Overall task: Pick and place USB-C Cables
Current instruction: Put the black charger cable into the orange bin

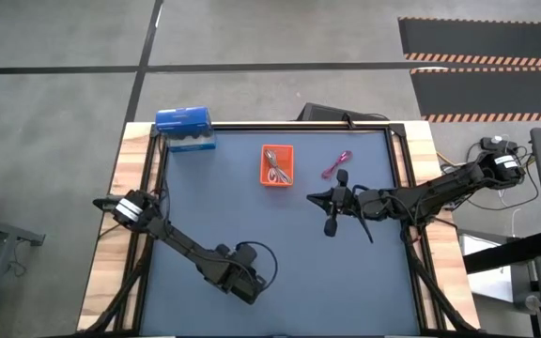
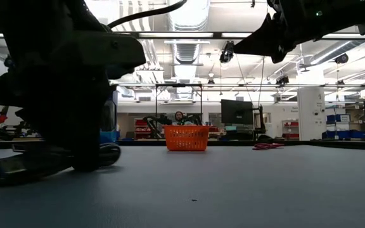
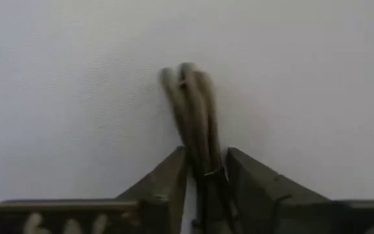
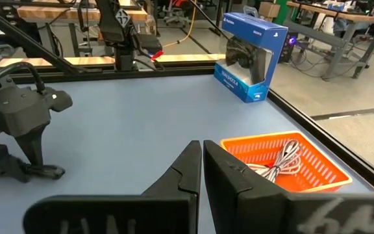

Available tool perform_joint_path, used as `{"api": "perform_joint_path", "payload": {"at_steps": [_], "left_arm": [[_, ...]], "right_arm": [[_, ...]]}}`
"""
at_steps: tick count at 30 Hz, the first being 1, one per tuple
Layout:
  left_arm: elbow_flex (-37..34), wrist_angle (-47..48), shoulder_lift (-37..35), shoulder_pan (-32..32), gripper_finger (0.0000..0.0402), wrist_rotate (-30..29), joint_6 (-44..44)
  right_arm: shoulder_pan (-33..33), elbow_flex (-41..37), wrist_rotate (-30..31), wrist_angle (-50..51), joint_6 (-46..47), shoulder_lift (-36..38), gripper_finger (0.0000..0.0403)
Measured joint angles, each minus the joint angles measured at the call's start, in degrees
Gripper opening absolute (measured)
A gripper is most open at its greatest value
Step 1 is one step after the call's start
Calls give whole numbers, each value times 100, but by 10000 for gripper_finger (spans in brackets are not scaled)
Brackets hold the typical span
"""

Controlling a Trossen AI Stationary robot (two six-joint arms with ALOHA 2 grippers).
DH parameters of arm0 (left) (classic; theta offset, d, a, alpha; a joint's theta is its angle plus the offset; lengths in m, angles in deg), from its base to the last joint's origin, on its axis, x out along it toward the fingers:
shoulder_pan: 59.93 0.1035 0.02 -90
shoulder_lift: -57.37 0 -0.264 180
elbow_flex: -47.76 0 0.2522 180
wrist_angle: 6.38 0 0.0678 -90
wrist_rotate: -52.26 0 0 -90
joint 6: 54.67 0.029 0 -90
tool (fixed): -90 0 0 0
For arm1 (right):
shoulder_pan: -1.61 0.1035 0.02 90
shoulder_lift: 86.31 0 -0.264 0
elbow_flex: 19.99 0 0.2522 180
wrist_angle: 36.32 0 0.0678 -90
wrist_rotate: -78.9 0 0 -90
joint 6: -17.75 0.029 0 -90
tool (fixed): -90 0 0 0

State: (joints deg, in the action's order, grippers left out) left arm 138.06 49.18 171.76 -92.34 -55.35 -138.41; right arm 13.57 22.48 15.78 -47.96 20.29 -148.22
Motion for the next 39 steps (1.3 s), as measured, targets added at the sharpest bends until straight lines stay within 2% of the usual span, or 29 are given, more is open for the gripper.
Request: {"api": "perform_joint_path", "payload": {"at_steps": [6, 12, 20, 26, 29, 39], "left_arm": [[0, -66, -1, 2, 28, 1, 2], [-7, -84, -126, 17, 25, -144, 167], [-9, -109, -550, 198, 27, -854, 1043], [-7, -136, -957, 476, 28, -1412, 2112], [-7, -382, -1185, 665, 29, -1695, 2924], [-7, -1945, -1416, 1658, 30, -1784, 5913]], "right_arm": [[0, 0, 0, 5, 0, 0, 9], [0, 0, 0, 89, -2, -2, 9], [0, 0, 0, 154, -17, 8, 9], [0, 0, 2, 249, -13, 85, 9], [0, 0, 0, 264, -16, 117, 9], [0, 2, 0, 364, -17, 160, 9]]}}
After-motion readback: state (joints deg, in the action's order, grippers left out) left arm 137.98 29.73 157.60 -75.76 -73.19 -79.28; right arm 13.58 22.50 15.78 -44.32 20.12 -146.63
